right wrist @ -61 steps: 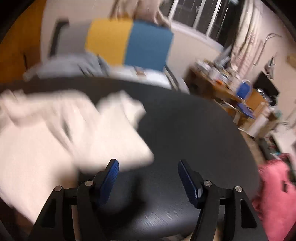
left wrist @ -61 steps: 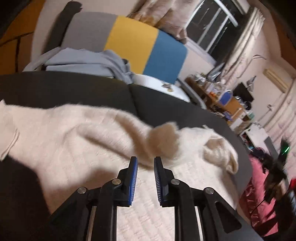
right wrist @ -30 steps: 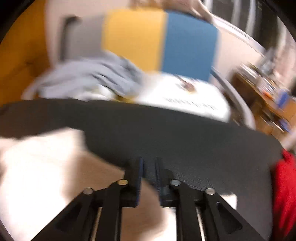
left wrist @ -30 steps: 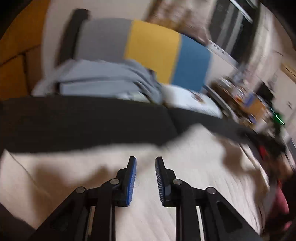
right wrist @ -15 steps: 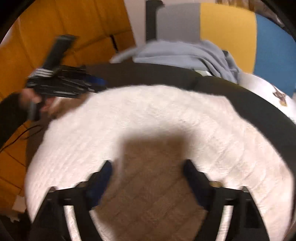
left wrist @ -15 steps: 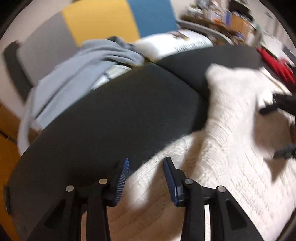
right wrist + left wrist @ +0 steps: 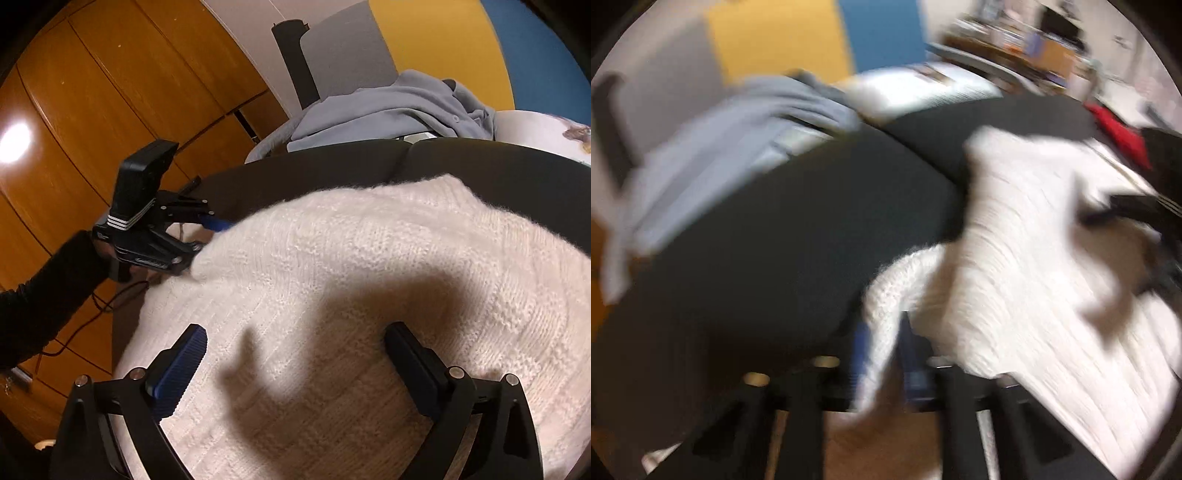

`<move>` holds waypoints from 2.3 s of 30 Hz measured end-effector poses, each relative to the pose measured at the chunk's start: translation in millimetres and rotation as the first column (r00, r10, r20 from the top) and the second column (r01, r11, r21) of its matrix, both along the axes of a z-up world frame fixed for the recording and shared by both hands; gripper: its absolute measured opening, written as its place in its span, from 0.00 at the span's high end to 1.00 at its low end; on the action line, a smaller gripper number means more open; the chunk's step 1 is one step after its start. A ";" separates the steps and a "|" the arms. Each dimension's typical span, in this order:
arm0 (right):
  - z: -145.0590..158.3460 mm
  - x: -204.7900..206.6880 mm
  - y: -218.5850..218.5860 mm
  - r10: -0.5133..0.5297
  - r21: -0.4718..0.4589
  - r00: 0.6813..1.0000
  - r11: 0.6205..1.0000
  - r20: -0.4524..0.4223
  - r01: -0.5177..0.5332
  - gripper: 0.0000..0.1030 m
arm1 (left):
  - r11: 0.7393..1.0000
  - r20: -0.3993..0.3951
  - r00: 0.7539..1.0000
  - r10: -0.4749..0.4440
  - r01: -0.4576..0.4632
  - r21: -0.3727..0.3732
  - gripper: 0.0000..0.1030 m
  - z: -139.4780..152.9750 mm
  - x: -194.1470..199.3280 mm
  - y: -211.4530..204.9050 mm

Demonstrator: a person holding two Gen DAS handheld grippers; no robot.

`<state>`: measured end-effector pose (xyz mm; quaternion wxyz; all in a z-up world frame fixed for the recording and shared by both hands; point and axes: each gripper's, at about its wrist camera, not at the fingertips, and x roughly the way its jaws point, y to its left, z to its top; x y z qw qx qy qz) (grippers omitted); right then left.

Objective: Fold clothes

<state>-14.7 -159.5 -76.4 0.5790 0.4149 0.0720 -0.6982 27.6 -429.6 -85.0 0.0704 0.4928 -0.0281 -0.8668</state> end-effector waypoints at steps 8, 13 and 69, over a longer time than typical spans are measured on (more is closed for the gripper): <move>31.3 13.3 -1.6 -0.099 0.009 0.993 0.995 -0.069 0.100 0.05 | 0.831 -0.122 0.823 0.554 -0.556 0.028 0.98 -7.4 30.7 -87.2; 38.5 -5.3 -13.5 -0.124 0.074 0.991 0.989 -0.059 0.128 0.04 | 0.903 -0.304 0.851 0.428 -0.417 0.103 0.77 38.4 49.1 -48.7; 0.5 102.5 53.1 -0.278 0.072 0.960 0.957 -0.046 0.280 0.00 | 0.877 -0.114 0.938 0.327 -0.346 -0.333 0.68 -22.0 86.9 68.3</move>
